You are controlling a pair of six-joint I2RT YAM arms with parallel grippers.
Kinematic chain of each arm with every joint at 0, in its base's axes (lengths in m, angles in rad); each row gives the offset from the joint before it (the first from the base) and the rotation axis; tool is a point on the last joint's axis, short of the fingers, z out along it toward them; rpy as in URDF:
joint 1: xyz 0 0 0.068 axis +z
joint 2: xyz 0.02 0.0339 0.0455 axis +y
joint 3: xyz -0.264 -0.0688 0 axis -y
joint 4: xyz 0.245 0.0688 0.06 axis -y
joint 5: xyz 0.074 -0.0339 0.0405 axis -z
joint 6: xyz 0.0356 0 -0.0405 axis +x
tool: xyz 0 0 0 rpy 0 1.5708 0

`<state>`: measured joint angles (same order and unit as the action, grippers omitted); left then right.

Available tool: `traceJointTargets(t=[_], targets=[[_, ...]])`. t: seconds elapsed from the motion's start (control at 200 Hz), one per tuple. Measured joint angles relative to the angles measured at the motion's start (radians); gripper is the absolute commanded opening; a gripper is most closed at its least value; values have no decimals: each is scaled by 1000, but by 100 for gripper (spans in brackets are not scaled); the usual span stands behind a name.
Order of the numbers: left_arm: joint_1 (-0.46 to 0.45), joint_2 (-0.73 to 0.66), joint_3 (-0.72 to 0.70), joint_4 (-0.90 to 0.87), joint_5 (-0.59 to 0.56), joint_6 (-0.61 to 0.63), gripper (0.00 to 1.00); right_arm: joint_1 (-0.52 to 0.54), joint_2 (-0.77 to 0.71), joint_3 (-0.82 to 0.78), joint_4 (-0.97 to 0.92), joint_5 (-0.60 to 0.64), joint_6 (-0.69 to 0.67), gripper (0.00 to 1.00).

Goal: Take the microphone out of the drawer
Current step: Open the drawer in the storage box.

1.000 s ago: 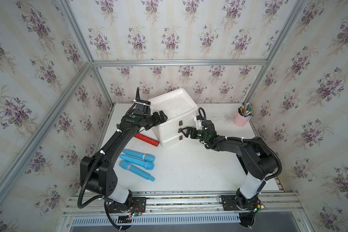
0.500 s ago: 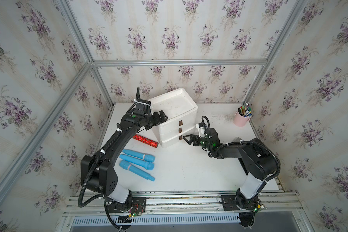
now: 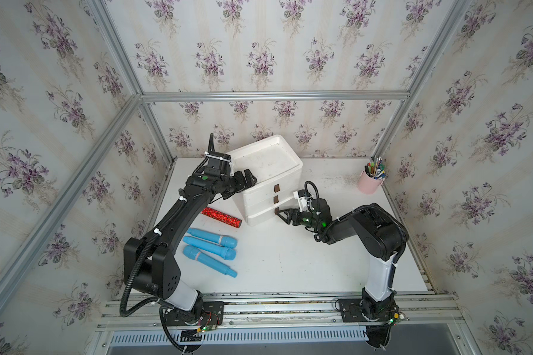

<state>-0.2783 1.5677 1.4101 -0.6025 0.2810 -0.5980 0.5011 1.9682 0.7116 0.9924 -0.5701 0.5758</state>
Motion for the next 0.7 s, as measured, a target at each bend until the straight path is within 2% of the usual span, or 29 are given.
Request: traceJointTargets(t=[0.095, 0.5, 0.699], targets=[[0, 1, 0, 0, 1, 0, 99, 0, 29, 26, 13, -14, 1, 61], [8, 7, -4, 6, 19, -3, 99, 10, 90, 56, 27, -48, 24, 55], [10, 12, -1, 10, 24, -6, 99, 16, 112, 66, 59, -50, 35, 44]])
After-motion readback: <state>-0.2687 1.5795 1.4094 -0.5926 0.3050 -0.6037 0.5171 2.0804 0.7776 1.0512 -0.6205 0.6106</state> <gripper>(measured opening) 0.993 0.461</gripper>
